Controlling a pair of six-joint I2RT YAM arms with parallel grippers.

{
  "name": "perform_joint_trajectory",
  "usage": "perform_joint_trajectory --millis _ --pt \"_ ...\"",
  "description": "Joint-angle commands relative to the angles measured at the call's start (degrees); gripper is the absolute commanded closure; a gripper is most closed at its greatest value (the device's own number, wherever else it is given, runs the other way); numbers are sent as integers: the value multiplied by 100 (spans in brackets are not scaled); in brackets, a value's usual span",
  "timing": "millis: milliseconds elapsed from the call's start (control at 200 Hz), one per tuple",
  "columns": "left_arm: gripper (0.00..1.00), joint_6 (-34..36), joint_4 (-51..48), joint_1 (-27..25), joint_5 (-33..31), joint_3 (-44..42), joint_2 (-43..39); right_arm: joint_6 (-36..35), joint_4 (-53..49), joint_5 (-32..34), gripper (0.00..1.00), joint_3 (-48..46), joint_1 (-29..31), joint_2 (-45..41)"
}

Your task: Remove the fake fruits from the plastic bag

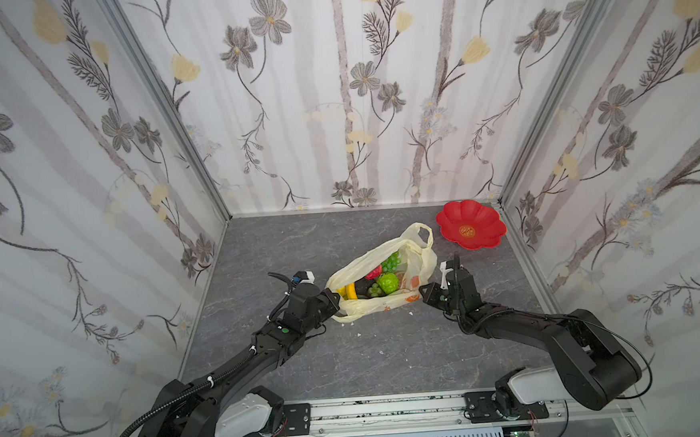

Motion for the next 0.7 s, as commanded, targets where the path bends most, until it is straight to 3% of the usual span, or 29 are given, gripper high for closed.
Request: perform_joint_trajectory --millis 0,110,240,415,694 --pt "100 -6 270 -8 70 66 37 -408 -704 568 50 212 52 -544" --pt "100 73 266 -50 13 112 51 -846 -2212 1865 30 701 325 -1300" --pt "100 137 257 -176 -63 181 146 -1245 -3581 3405 20 1628 1013 -1733" --pt "100 182 257 -303 -142 282 255 -1541 -4224 3784 17 2880 1598 -770" --pt "100 220 205 -311 -165 246 54 -1727 -4591 4122 13 4108 1602 1402"
